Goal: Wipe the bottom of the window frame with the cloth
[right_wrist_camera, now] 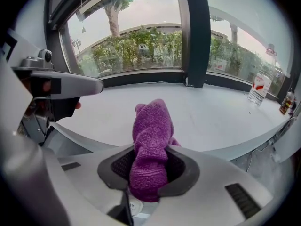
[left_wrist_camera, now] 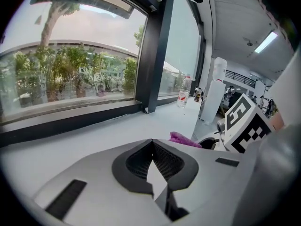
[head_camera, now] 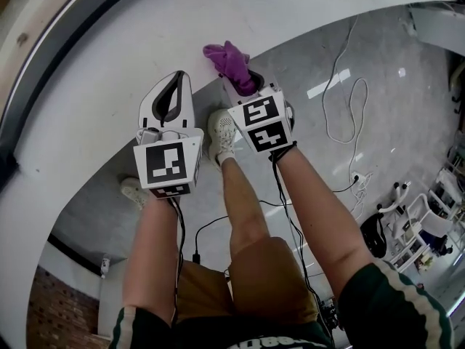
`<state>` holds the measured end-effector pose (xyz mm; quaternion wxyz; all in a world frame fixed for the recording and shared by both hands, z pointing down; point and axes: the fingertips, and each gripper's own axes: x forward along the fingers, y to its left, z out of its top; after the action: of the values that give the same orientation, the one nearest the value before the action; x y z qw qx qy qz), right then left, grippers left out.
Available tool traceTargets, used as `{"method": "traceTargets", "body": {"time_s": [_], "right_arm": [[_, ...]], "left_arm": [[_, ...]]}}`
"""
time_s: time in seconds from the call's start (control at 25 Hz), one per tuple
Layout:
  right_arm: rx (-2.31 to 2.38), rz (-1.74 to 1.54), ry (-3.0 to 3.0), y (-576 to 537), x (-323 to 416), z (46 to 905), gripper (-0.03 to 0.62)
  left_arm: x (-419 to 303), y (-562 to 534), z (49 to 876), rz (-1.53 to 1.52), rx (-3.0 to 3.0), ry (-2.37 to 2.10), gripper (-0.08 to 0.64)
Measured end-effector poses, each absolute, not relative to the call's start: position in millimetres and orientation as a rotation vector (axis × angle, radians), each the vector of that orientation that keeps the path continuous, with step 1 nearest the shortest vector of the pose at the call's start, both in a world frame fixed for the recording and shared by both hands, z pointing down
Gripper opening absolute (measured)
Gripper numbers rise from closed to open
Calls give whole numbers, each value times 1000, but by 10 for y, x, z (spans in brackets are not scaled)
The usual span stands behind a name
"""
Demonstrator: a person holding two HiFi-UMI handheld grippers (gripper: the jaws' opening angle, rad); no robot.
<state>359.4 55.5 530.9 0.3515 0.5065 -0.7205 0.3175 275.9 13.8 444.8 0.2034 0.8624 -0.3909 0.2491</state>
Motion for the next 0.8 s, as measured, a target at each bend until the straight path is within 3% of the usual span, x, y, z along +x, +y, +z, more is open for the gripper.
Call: {"method": "traceTargets", "body": {"time_s": [0.8], "right_arm": [[1205,817,-1876,708,2520,5301,121]], "left_arm": [[1551,310,4405,682,2312,-1229,9]]}}
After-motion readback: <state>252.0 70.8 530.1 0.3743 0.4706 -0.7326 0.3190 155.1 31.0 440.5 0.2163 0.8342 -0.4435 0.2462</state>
